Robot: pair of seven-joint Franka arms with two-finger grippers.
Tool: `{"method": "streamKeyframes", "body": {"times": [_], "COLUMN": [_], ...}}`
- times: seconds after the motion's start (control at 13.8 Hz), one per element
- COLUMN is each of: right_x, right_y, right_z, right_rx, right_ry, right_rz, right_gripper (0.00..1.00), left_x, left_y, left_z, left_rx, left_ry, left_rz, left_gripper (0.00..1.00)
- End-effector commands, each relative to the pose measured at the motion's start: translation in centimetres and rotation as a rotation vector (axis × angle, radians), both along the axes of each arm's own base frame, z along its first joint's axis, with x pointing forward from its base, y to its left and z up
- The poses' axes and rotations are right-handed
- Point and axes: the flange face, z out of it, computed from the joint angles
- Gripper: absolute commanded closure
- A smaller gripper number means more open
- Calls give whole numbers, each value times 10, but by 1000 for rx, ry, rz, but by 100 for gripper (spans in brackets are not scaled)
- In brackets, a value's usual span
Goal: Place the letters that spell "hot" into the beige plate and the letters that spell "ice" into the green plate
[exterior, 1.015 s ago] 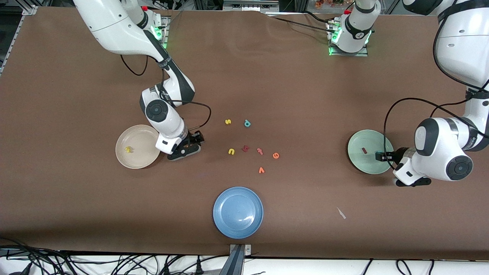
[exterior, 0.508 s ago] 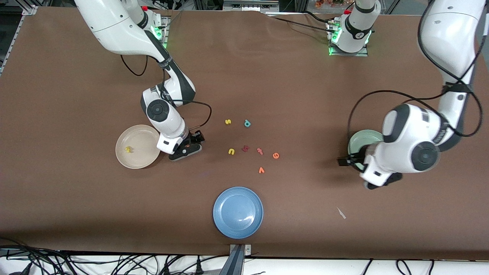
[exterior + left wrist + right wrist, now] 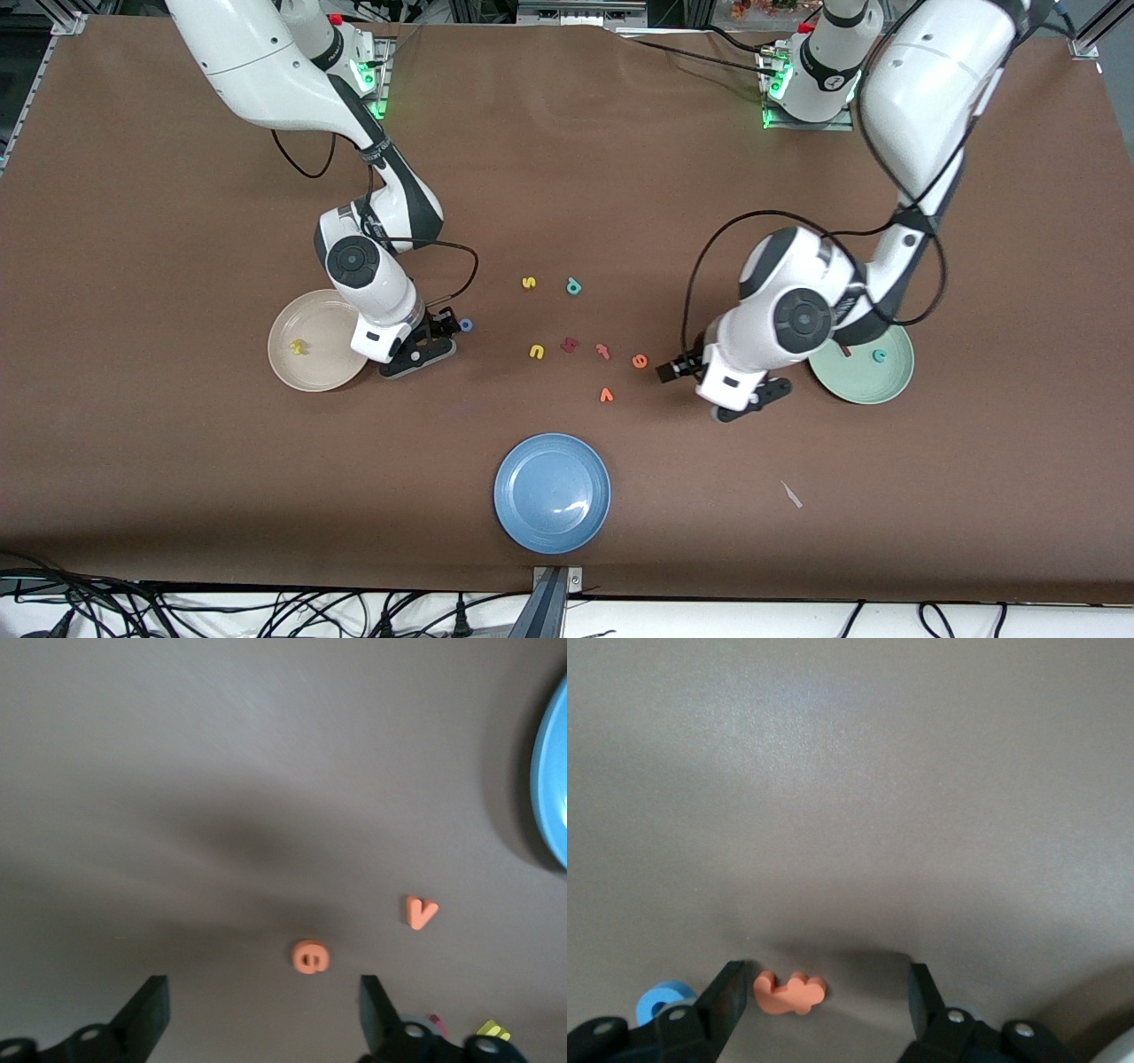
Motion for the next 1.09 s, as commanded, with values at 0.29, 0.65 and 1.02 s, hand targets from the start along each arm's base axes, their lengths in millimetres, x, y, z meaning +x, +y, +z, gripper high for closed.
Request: {"method": "streamKeyframes", "body": {"times": [0.29,0.65,1.02], "right_x": [-9,-9,-9], "right_y": [-2,-2,-3], "right_z": [-4,-5,-5], "right_rx": [-3,-3,-2], "right_ry": [12,14,14], "right_rz": [-8,-9,-9], "right_gripper": [28,45,68], "left_x": [-21,-29,-34], "left_y": [-41,-56,-60], "left_z": [-64,-71,-83], "left_rx": [87,85,92], "left_ry": [-12,-17,-3], "left_rz": [-21,-29,-37], "left_gripper": [21,27,32]}}
